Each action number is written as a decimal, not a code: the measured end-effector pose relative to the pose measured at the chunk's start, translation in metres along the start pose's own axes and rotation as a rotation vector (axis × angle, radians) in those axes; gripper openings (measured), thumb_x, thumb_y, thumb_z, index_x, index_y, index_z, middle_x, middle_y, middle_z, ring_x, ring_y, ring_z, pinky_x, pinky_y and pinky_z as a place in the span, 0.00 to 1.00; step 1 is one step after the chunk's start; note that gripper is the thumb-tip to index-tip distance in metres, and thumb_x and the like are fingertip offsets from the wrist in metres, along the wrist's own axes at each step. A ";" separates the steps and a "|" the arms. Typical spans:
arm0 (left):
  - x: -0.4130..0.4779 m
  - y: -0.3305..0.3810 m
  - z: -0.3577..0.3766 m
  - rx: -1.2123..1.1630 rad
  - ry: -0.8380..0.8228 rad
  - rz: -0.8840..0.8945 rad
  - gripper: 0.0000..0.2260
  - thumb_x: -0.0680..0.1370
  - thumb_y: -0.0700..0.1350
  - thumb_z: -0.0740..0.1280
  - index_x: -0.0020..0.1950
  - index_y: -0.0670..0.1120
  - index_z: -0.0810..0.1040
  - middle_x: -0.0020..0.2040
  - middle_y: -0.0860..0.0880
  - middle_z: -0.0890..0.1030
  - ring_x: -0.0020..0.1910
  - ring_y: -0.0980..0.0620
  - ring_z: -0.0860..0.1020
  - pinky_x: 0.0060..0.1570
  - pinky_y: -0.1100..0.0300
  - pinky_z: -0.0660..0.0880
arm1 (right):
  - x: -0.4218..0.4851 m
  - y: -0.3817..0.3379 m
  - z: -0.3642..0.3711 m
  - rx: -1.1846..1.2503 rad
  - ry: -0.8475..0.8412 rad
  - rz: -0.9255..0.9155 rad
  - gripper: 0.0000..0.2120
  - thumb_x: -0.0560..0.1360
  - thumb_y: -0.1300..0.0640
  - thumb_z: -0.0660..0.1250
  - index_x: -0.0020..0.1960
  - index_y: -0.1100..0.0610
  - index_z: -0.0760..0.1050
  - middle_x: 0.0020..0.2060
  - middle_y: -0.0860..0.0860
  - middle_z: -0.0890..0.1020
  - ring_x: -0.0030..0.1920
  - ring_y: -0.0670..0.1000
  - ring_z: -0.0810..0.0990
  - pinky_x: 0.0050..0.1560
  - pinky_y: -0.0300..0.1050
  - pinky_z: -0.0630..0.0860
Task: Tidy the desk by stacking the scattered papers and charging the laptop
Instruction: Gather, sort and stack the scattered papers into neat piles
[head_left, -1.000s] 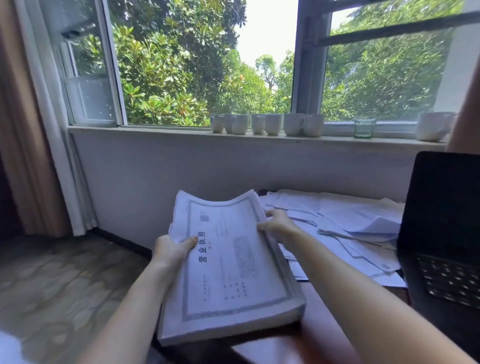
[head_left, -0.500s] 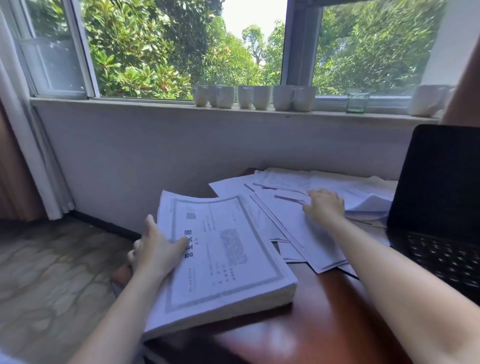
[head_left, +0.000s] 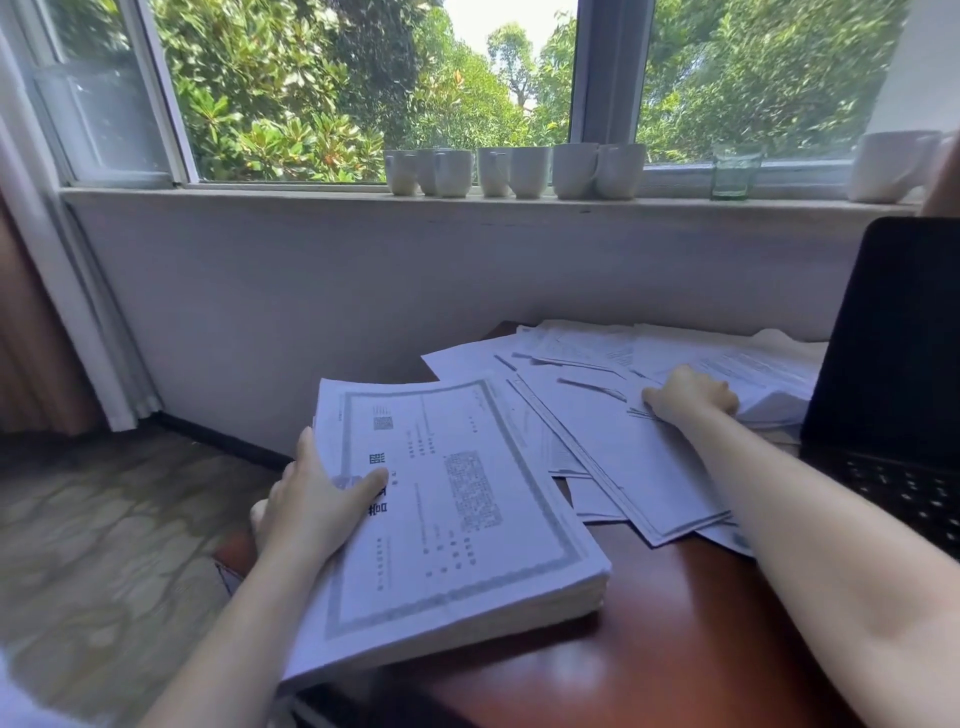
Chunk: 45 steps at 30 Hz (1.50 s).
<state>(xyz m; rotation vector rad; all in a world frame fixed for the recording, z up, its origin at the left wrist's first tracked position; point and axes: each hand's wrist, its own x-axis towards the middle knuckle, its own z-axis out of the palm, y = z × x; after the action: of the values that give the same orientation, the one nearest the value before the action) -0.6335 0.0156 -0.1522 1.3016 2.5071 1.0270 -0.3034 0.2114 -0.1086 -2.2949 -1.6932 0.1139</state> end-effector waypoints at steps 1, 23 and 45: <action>0.001 -0.001 0.000 0.004 -0.003 0.000 0.32 0.68 0.65 0.66 0.67 0.55 0.61 0.56 0.53 0.77 0.58 0.46 0.75 0.59 0.46 0.69 | 0.000 -0.001 0.000 -0.036 0.026 -0.016 0.21 0.75 0.48 0.63 0.64 0.59 0.72 0.61 0.58 0.75 0.63 0.59 0.72 0.54 0.47 0.68; 0.000 -0.001 0.001 -0.003 0.004 -0.025 0.29 0.70 0.63 0.66 0.66 0.55 0.63 0.57 0.53 0.78 0.59 0.45 0.74 0.62 0.47 0.65 | -0.053 -0.028 -0.008 -0.230 0.308 -0.445 0.13 0.76 0.66 0.57 0.55 0.58 0.76 0.51 0.58 0.82 0.53 0.60 0.80 0.43 0.46 0.72; 0.002 -0.001 -0.001 0.002 -0.033 -0.036 0.35 0.59 0.66 0.59 0.64 0.53 0.66 0.56 0.50 0.79 0.58 0.44 0.75 0.60 0.47 0.67 | -0.112 -0.005 -0.004 -0.112 -0.114 -0.618 0.17 0.76 0.47 0.61 0.61 0.52 0.70 0.63 0.52 0.76 0.63 0.55 0.72 0.54 0.47 0.70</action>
<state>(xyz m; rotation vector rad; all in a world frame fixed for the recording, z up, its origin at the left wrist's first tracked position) -0.6353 0.0165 -0.1517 1.2584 2.4983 0.9877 -0.3412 0.1059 -0.1150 -1.7525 -2.4334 0.0182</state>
